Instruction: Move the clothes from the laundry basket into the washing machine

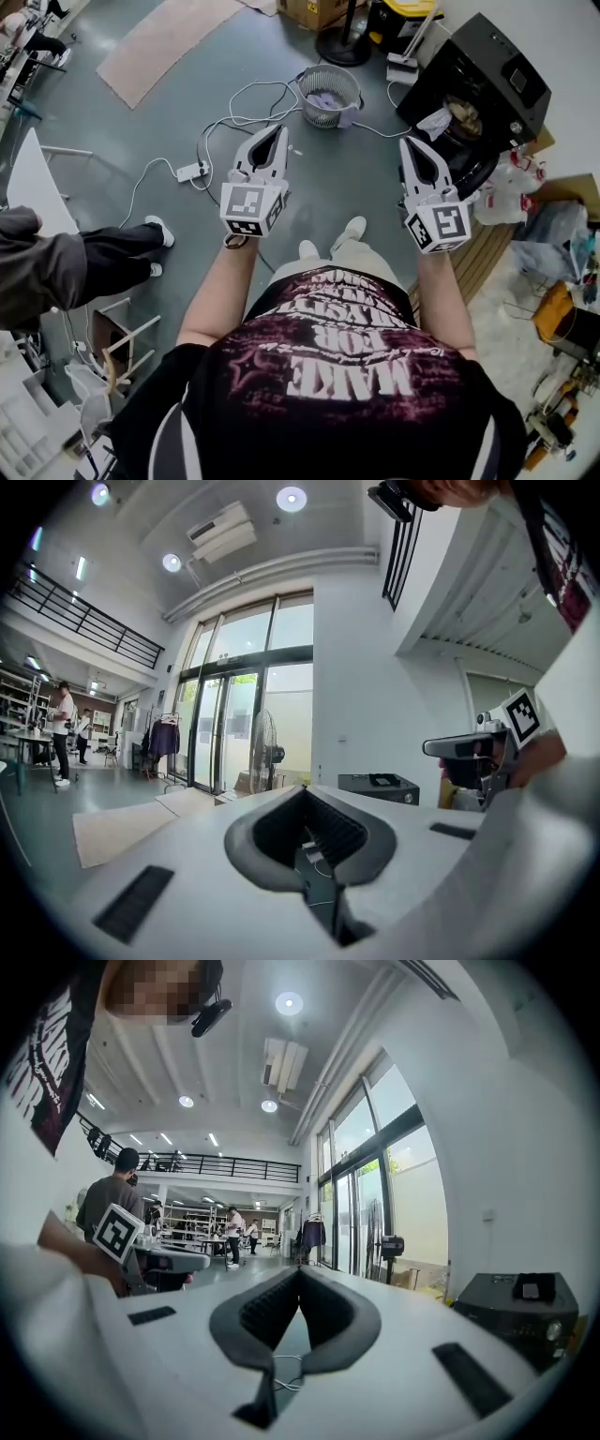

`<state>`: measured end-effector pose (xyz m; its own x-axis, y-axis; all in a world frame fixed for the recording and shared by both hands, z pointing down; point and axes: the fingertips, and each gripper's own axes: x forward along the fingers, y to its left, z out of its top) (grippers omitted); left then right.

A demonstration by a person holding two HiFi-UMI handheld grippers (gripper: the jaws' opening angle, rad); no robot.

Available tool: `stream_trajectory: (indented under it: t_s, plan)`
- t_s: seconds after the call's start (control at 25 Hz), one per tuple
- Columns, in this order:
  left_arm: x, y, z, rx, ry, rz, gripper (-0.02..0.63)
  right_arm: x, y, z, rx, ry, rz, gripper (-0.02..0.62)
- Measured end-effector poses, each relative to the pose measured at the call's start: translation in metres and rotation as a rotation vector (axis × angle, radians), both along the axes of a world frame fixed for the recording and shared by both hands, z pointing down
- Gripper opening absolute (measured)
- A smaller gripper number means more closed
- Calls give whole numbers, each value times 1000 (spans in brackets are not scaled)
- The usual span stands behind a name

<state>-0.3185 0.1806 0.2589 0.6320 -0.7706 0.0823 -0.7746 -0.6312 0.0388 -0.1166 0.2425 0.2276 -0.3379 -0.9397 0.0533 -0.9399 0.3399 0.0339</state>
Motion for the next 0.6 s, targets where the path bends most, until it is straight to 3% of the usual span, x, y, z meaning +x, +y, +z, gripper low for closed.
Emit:
stream_trajectory:
  t_s: [0.2,0.6]
  plan:
    - [6,-7,-1,-5,22,-9,-2,10,-9,8,-10,-18,1,5]
    - [19,-50,7,-31,-5,-49,-2,38,-55,19,-30,-44,-20,5]
